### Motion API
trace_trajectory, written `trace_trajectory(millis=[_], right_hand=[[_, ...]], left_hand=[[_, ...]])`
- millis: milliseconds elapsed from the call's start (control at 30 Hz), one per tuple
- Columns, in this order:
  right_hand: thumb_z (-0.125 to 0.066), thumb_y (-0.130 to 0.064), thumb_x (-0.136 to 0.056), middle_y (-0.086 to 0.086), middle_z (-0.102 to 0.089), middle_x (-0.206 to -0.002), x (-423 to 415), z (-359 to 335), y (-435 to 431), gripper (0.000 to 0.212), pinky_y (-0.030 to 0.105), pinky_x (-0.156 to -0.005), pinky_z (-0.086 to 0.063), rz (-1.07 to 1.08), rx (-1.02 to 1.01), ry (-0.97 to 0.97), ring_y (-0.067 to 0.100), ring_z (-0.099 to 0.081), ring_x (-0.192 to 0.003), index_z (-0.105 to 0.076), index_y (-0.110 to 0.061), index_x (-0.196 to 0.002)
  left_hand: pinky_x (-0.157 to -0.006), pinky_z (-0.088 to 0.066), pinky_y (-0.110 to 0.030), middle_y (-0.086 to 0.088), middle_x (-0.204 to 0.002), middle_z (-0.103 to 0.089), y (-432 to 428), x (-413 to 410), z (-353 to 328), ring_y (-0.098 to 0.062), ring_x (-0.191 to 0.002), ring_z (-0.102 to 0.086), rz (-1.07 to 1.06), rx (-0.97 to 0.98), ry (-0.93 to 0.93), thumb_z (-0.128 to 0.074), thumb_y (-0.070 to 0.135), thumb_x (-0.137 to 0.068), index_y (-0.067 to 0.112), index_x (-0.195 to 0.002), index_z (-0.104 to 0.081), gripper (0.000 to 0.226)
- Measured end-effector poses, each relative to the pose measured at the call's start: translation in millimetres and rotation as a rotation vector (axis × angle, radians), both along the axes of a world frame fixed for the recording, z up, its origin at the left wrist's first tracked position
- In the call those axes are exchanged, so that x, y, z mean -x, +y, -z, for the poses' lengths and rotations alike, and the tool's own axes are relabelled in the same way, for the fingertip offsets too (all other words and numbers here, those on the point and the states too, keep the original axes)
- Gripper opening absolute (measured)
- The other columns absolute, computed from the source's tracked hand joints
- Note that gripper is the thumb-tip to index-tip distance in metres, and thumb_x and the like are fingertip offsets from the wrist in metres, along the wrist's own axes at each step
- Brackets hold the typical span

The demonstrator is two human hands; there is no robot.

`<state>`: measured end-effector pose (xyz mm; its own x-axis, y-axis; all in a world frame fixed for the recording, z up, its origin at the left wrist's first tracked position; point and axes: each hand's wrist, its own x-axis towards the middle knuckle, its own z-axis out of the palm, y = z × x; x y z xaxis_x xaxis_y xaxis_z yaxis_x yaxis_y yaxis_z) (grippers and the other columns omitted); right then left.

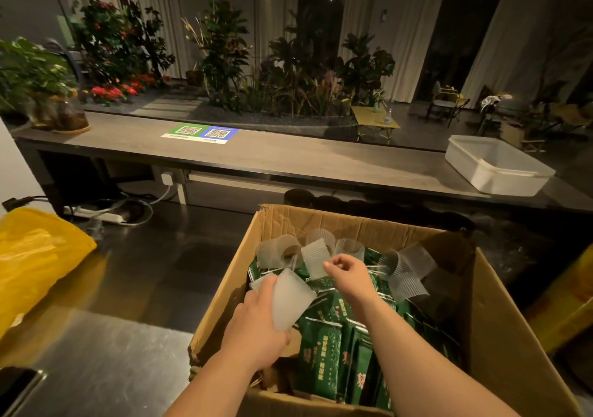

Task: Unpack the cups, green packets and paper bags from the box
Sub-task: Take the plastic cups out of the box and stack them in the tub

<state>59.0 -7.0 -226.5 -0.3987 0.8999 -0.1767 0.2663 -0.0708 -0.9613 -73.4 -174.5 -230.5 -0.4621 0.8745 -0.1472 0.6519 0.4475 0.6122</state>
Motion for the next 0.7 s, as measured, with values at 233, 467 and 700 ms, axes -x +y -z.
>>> trace_trajectory(millis=[233, 467, 700], right_hand=[[-0.070, -0.014, -0.092, -0.007, -0.069, -0.122, -6.8, -14.0, -10.3, 0.030, 0.043, -0.097, -0.042, -0.204, -0.043, 0.146, 0.022, -0.060, -0.111, -0.054, -0.012, -0.067], [-0.059, -0.023, -0.102, -0.006, -0.063, -0.129, -2.8, -25.5, -16.7, 0.010, 0.038, -0.097, -0.043, -0.320, -0.058, 0.080, 0.019, -0.057, -0.117, -0.068, -0.026, -0.105], [-0.035, -0.062, -0.103, -0.015, -0.044, -0.155, 8.3, -25.0, -35.6, 0.055, 0.036, -0.113, -0.030, -0.490, 0.066, 0.112, 0.009, -0.038, -0.139, -0.042, -0.038, -0.152]], left_hand=[[-0.104, -0.051, -0.046, 0.008, -0.139, -0.038, 0.4, -2.4, -2.5, -0.018, -0.123, -0.046, 0.013, 0.005, 0.002, -0.082, 0.028, -0.082, 0.051, -0.144, -0.009, 0.099], [-0.104, -0.050, -0.043, 0.013, -0.137, -0.037, -1.3, -4.8, -4.4, -0.011, -0.120, -0.044, 0.097, -0.029, -0.035, -0.082, 0.030, -0.081, 0.058, -0.142, -0.010, 0.098], [-0.104, -0.052, -0.043, 0.011, -0.144, -0.036, -0.9, -5.0, -10.4, -0.013, -0.125, -0.044, -0.017, -0.122, -0.047, -0.083, 0.033, -0.082, 0.051, -0.150, -0.005, 0.104]])
